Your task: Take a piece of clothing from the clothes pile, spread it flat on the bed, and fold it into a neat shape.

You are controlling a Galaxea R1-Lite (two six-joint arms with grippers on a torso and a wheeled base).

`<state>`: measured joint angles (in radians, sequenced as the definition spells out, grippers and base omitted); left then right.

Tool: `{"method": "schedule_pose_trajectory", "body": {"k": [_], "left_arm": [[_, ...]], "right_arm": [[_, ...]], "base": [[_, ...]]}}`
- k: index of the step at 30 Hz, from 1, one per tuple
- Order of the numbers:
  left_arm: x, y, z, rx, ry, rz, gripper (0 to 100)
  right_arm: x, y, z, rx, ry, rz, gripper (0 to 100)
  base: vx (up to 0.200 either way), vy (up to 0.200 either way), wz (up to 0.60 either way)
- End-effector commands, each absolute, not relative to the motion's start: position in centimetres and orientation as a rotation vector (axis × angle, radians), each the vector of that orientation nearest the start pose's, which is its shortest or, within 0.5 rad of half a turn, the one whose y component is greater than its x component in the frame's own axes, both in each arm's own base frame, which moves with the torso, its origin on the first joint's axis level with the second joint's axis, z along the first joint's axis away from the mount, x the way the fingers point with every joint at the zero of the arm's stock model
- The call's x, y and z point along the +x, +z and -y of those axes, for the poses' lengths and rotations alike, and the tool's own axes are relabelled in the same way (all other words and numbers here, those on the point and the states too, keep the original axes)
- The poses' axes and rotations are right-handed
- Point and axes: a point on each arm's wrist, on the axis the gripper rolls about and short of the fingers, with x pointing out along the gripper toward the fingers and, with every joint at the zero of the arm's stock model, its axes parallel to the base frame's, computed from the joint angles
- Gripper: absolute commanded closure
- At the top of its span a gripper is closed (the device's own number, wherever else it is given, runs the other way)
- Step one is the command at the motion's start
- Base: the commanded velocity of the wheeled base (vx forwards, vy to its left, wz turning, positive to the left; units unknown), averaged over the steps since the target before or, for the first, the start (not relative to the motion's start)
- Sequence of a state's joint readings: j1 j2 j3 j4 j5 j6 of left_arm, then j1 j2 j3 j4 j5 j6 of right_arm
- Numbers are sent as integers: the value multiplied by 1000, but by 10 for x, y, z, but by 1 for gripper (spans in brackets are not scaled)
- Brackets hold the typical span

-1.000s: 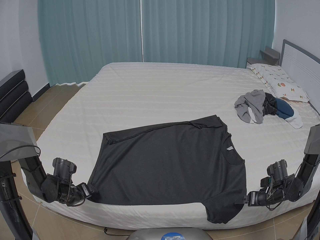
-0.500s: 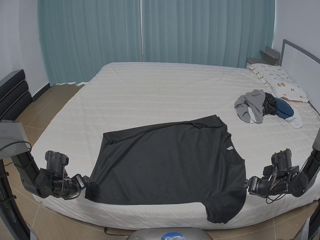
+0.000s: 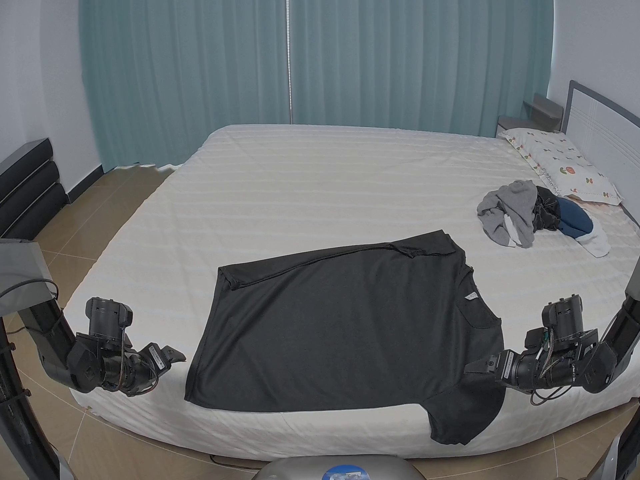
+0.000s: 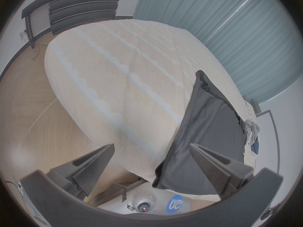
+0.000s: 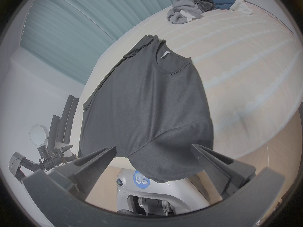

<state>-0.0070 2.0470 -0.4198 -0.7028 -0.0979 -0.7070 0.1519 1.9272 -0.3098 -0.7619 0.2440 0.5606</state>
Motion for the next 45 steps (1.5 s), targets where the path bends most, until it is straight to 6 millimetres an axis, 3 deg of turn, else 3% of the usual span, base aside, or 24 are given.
{"method": "schedule_pose_trajectory", "body": {"k": [1, 10, 15, 22, 23, 26, 28, 29, 32, 45], "left_arm": [[269, 8, 5, -719, 238, -906, 0], [278, 14, 11, -717, 205, -874, 0], [294, 34, 11, -746, 177, -781, 0], [334, 63, 22, -777, 139, -734, 0], [348, 66, 31, -802, 133, -753, 0], [370, 63, 44, -850, 112, -777, 0], [373, 61, 46, -853, 110, -779, 0], [391, 48, 56, -851, 97, -793, 0], [405, 32, 67, -837, 88, -807, 0], [428, 14, 97, -804, 46, -853, 0]], "right_arm": [[236, 27, -42, 558, 126, -935, 0], [240, 30, -49, 613, 134, -898, 0], [242, 28, -50, 617, 134, -901, 0], [244, 24, -50, 621, 127, -910, 0], [244, 24, -50, 622, 127, -913, 0], [244, 23, -50, 622, 127, -915, 0], [244, 23, -50, 622, 127, -915, 0], [244, 22, -51, 621, 127, -918, 0], [244, 21, -51, 620, 125, -923, 0], [245, 17, -51, 617, 118, -938, 0]], "base": [[200, 0, 0], [178, 0, 0], [0, 0, 0], [0, 0, 0], [0, 0, 0], [0, 0, 0], [0, 0, 0], [0, 0, 0], [0, 0, 0], [0, 0, 0]]}}
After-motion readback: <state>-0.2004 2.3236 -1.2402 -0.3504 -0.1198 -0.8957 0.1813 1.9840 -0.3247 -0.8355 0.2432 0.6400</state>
